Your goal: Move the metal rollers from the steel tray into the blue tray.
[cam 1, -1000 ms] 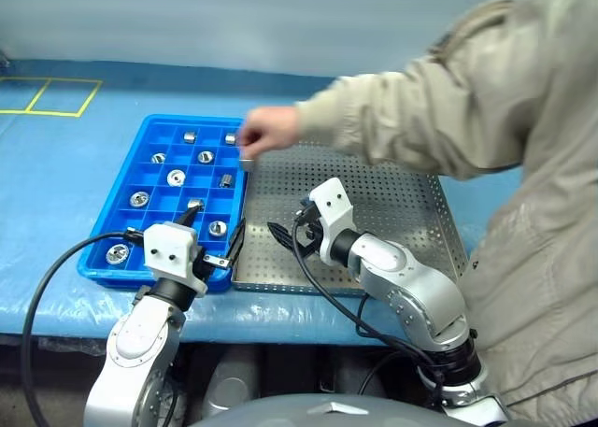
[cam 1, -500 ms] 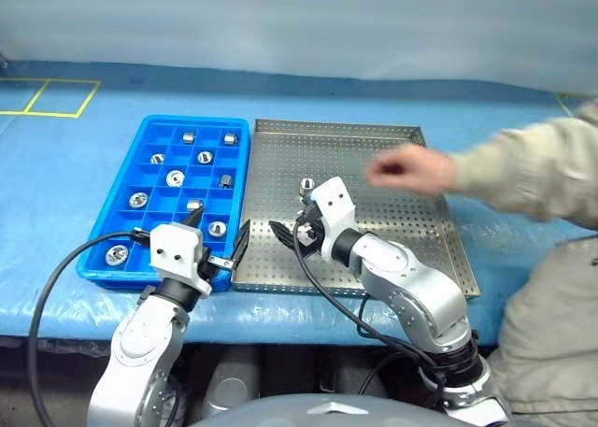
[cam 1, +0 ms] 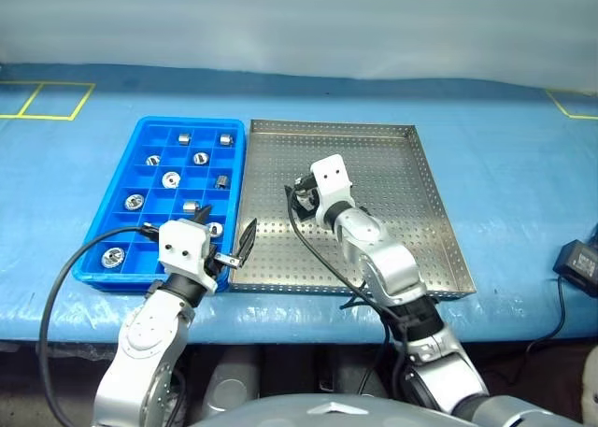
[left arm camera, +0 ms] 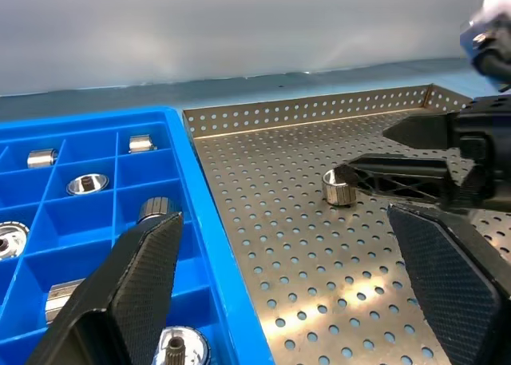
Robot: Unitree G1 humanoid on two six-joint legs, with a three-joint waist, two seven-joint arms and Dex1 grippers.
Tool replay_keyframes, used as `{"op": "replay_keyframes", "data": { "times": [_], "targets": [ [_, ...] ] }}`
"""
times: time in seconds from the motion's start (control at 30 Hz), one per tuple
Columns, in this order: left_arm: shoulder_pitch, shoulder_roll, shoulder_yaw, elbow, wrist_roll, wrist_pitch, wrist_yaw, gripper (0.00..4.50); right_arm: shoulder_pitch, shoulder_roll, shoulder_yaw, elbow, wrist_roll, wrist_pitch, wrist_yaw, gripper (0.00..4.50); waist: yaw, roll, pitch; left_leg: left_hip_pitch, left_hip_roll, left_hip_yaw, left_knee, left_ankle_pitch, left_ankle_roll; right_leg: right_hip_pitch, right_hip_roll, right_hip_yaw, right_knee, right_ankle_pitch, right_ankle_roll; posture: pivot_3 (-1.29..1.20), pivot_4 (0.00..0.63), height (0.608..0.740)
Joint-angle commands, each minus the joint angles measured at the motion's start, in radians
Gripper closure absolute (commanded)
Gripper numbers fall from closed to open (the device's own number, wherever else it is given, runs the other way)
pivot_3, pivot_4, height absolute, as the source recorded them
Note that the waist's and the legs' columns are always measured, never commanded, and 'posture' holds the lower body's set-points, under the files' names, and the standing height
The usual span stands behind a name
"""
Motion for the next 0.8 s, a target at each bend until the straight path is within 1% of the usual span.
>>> {"op": "replay_keyframes", "data": {
  "times": [0.03, 0.23, 0.27, 0.33, 0.43, 0.53, 0.57, 0.8],
  "targets": [
    [0.000, 0.000, -0.017, -0.017, -0.002, -0.006, 0.002, 0.00, -0.066, 0.044, -0.042, 0.146, -0.007, -0.113, -0.005, 0.05, 0.000, 0.000, 0.000, 0.000, 0.000, 0.000, 0.000, 0.000, 0.000, 0.000, 0.000, 0.000, 0.000, 0.002, 0.003, 0.26, 0.150, 0.740],
    [0.015, -0.007, -0.025, -0.028, 0.005, -0.008, 0.021, 0.00, -0.136, 0.074, -0.097, 0.389, -0.015, -0.223, -0.005, 0.05, 0.004, 0.000, 0.000, 0.000, 0.000, 0.000, 0.000, 0.000, 0.000, 0.000, -0.001, 0.000, 0.000, 0.002, 0.003, 0.29, 0.150, 0.740],
    [0.019, -0.007, -0.027, -0.030, 0.006, -0.009, 0.023, 0.00, -0.142, 0.074, -0.105, 0.416, -0.018, -0.234, -0.009, 0.22, 0.004, 0.000, 0.000, 0.000, 0.000, 0.000, 0.000, 0.000, 0.000, 0.000, -0.001, 0.000, 0.000, 0.002, 0.003, 0.29, 0.150, 0.740],
    [0.028, -0.008, -0.026, -0.035, 0.010, -0.011, 0.030, 0.00, -0.146, 0.081, -0.128, 0.434, -0.005, -0.242, -0.003, 0.65, 0.004, 0.000, 0.000, 0.000, 0.000, 0.000, 0.000, 0.000, 0.000, 0.000, -0.001, 0.000, 0.000, 0.002, 0.003, 0.30, 0.150, 0.740],
    [0.035, -0.010, -0.026, -0.037, 0.011, -0.015, 0.036, 0.00, -0.143, 0.085, -0.139, 0.423, -0.005, -0.243, 0.010, 1.65, 0.004, 0.001, 0.000, 0.000, 0.000, 0.000, 0.000, 0.000, 0.000, 0.000, -0.001, 0.000, 0.000, 0.002, 0.003, 0.31, 0.150, 0.740],
    [0.044, -0.014, -0.021, -0.040, 0.015, -0.025, 0.046, 0.00, -0.128, 0.085, -0.122, 0.354, -0.012, -0.220, 0.032, 2.64, 0.004, 0.001, 0.001, 0.000, 0.000, 0.000, 0.000, 0.000, 0.000, 0.000, 0.000, 0.000, 0.000, 0.002, 0.003, 0.31, 0.150, 0.740],
    [0.048, -0.017, -0.019, -0.041, 0.017, -0.029, 0.052, 0.00, -0.123, 0.084, -0.113, 0.330, -0.015, -0.210, 0.040, 2.79, 0.004, 0.001, 0.001, 0.000, 0.001, 0.000, 0.000, 0.000, 0.000, 0.000, 0.000, 0.000, 0.000, 0.002, 0.003, 0.32, 0.150, 0.740],
    [0.077, -0.064, 0.047, -0.046, 0.061, -0.095, 0.136, 0.00, -0.143, 0.080, -0.021, 0.104, -0.026, -0.090, 0.137, 2.79, 0.013, 0.003, 0.002, 0.000, 0.001, -0.001, -0.001, 0.000, 0.000, 0.000, -0.001, 0.000, 0.000, 0.002, 0.003, 0.38, 0.150, 0.740]
  ]
}}
